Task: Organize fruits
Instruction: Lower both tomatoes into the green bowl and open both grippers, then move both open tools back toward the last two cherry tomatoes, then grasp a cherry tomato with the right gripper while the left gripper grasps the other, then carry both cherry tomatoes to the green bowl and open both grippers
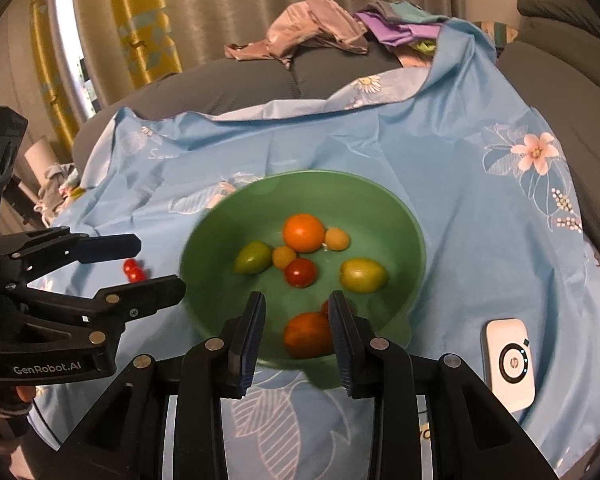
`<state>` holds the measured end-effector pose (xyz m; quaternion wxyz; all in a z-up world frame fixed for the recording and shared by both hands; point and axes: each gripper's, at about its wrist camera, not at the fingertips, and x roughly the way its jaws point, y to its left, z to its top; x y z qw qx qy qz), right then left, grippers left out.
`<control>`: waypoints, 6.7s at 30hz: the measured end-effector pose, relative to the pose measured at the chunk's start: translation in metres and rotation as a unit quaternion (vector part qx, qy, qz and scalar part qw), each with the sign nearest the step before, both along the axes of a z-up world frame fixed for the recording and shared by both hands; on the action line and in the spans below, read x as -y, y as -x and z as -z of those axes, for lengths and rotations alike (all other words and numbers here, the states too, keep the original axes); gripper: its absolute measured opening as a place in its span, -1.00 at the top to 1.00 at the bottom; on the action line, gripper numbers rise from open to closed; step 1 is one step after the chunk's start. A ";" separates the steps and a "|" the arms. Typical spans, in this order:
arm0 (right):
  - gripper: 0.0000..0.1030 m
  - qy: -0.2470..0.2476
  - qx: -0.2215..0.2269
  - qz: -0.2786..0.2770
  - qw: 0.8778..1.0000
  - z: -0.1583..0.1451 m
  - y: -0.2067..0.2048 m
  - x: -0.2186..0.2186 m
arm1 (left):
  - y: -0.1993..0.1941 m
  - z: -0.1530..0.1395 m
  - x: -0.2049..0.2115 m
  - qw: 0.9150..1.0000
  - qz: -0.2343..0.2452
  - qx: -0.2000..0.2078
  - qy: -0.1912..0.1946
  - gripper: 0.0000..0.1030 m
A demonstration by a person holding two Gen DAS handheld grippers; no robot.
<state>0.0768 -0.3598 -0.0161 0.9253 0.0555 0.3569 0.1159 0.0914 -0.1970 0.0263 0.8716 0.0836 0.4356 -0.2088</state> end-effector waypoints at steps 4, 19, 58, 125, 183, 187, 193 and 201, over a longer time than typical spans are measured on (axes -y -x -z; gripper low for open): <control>0.36 0.004 0.007 -0.013 1.000 -0.006 0.009 -0.010 | 0.013 -0.003 -0.016 1.000 -0.015 0.004 0.005 -0.34; 0.36 0.022 0.019 -0.078 0.997 -0.019 0.037 -0.064 | 0.064 -0.001 -0.079 0.997 -0.076 -0.004 0.029 -0.42; 0.36 0.074 -0.014 -0.191 0.979 -0.002 0.022 -0.186 | 0.072 0.038 -0.187 0.980 -0.176 -0.053 0.078 -0.46; 0.36 0.040 -0.097 -0.201 0.974 0.062 -0.096 -0.218 | -0.028 0.085 -0.205 0.987 -0.140 -0.070 0.047 -0.46; 0.44 -0.052 0.003 -0.148 0.988 0.004 -0.036 -0.114 | -0.029 0.017 -0.098 0.997 -0.049 0.027 0.046 0.43; 0.44 -0.055 0.017 -0.130 0.990 -0.005 -0.029 -0.093 | -0.025 0.003 -0.074 0.998 -0.024 0.040 0.051 0.43; 0.44 -0.053 0.031 -0.095 0.994 -0.010 -0.021 -0.061 | -0.023 -0.006 -0.039 0.998 0.012 0.043 0.053 0.43; 0.44 -0.049 0.031 -0.049 0.997 -0.007 -0.017 -0.020 | -0.024 -0.006 0.001 0.997 0.050 0.036 0.048 0.43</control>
